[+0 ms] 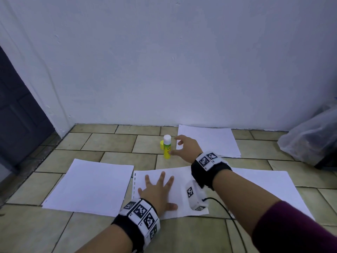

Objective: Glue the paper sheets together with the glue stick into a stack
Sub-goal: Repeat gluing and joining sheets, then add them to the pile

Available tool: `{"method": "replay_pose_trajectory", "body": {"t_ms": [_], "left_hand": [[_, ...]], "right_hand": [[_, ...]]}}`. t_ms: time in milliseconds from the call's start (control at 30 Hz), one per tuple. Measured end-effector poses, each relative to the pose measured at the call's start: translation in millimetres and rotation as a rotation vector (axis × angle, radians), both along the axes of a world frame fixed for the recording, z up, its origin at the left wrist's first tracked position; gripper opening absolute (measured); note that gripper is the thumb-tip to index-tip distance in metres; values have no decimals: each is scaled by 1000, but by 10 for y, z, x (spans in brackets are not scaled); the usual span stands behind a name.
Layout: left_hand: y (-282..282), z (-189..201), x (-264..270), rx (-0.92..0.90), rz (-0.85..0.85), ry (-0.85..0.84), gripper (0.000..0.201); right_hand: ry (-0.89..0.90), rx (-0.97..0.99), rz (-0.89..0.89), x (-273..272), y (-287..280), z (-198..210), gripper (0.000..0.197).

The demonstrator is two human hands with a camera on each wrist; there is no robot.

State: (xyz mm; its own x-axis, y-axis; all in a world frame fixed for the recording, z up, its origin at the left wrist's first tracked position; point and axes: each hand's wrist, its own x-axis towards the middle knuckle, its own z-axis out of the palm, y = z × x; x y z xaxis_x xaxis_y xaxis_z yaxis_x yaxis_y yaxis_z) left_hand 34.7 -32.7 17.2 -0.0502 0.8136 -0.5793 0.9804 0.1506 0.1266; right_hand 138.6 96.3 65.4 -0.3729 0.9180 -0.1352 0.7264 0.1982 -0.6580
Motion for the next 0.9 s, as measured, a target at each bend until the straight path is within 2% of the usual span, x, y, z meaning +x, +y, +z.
{"method": "replay_pose_trajectory", "body": {"t_ms": [67, 200, 300, 333, 400, 433, 533, 567, 667, 733, 800, 900], "left_hand": [[0, -7, 4, -4, -8, 10, 90], [1, 16, 10, -11, -18, 16, 90], [5, 20, 15, -14, -11, 10, 92], [11, 24, 22, -10, -7, 11, 92], [29, 49, 53, -8, 9, 12, 93], [44, 63, 74, -8, 21, 11, 94], [93, 86, 121, -9, 40, 15, 96], [111, 84, 125, -9, 40, 18, 96], [153, 64, 117, -1, 33, 30, 96], [163, 48, 115, 10, 34, 31, 95], [166, 23, 113, 15, 41, 28, 95], [170, -17, 113, 20, 50, 32, 95]], "right_hand": [[58, -1, -37, -107, 30, -30, 59], [143, -8, -87, -180, 78, -66, 38], [228, -79, -93, -83, 120, 13, 7], [257, -115, -93, -18, 136, 74, 5], [270, -224, -73, 157, 145, 229, 3], [235, -249, -47, 260, 142, 309, 8], [-36, -118, 4, 533, 168, 434, 42], [-63, -72, -27, 590, 151, 453, 46], [48, -24, -124, 700, 100, 392, 35], [114, -61, -130, 741, 49, 316, 28], [192, -90, -141, 755, 9, 240, 27], [272, -14, -167, 770, 2, 165, 31]]}}
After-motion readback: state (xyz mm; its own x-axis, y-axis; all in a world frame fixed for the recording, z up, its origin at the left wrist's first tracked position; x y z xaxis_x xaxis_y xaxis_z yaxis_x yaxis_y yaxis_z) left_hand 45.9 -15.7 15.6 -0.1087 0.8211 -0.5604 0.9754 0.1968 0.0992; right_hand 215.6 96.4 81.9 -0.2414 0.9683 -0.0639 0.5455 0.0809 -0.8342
